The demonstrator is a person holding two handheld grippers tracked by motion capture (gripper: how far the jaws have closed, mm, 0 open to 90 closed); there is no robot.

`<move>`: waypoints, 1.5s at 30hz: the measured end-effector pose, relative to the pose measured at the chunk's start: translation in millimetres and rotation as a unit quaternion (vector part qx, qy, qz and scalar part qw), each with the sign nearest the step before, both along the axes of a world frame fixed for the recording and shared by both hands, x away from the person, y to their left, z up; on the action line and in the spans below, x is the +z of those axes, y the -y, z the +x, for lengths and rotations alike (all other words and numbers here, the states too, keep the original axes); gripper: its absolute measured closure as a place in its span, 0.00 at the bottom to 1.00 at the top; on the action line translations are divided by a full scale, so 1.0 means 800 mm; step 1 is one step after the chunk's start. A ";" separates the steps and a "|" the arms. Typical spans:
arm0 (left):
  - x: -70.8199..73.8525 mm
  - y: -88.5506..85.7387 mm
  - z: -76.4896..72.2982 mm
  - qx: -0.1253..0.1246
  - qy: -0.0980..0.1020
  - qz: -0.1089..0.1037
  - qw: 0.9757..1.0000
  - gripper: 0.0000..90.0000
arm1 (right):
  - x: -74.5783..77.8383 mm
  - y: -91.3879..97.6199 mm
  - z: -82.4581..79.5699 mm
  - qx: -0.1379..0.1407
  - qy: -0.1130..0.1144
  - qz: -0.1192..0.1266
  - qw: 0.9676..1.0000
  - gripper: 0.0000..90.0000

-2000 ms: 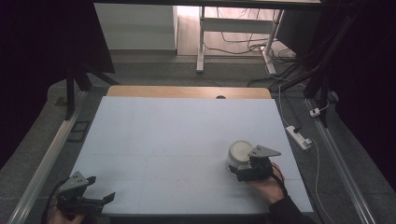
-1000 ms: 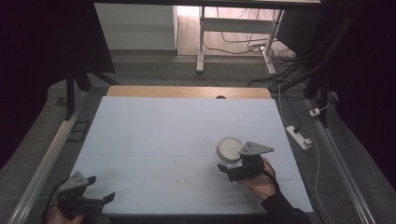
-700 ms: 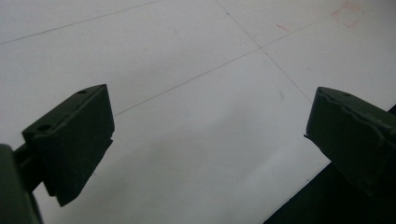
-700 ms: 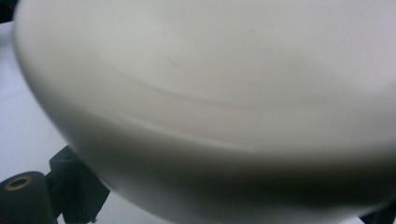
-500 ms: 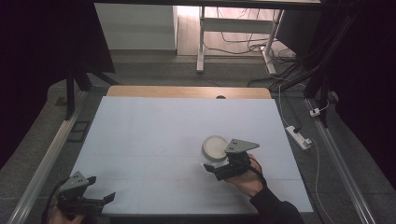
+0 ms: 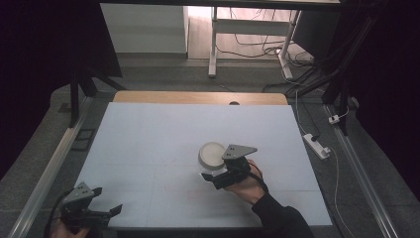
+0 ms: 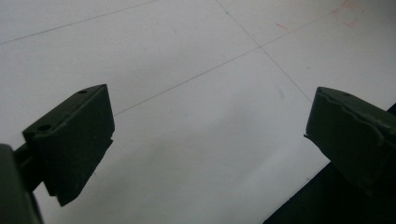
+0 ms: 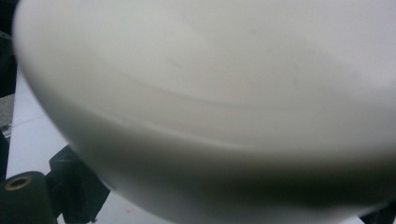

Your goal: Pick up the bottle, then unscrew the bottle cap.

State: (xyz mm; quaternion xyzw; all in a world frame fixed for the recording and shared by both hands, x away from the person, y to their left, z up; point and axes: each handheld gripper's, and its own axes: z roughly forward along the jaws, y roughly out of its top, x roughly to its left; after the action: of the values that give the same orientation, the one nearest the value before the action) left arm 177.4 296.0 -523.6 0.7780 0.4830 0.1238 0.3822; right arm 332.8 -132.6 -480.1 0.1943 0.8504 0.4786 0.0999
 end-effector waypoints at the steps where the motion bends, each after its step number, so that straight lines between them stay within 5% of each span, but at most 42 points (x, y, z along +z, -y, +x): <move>1: 0.000 0.000 0.000 0.000 0.000 0.000 1.000 0.02 | 0.000 -0.003 0.001 0.000 -0.002 -0.001 1.000 0.08; 12: 0.000 0.002 0.000 -0.006 0.002 0.004 1.000 0.02 | -0.006 -0.030 0.006 0.004 -0.028 -0.011 1.000 0.08; 21: 0.000 0.004 0.000 -0.013 0.002 0.013 1.000 0.02 | -0.011 -0.040 -0.001 0.010 -0.026 -0.028 0.999 0.08; 34: 0.001 0.004 -0.002 -0.015 0.007 0.012 1.000 0.02 | -0.005 -0.036 -0.004 0.013 -0.021 -0.017 1.000 0.08; 45: 0.010 0.005 0.001 -0.037 0.035 -0.003 0.999 0.00 | -0.003 -0.035 -0.007 0.018 -0.017 -0.019 1.000 0.08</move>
State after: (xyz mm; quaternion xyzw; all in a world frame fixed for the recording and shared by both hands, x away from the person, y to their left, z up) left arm 178.3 291.9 -515.4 0.7894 0.4409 0.1352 0.4052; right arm 327.6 -104.2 -482.7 0.1854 0.8642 0.4608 0.0803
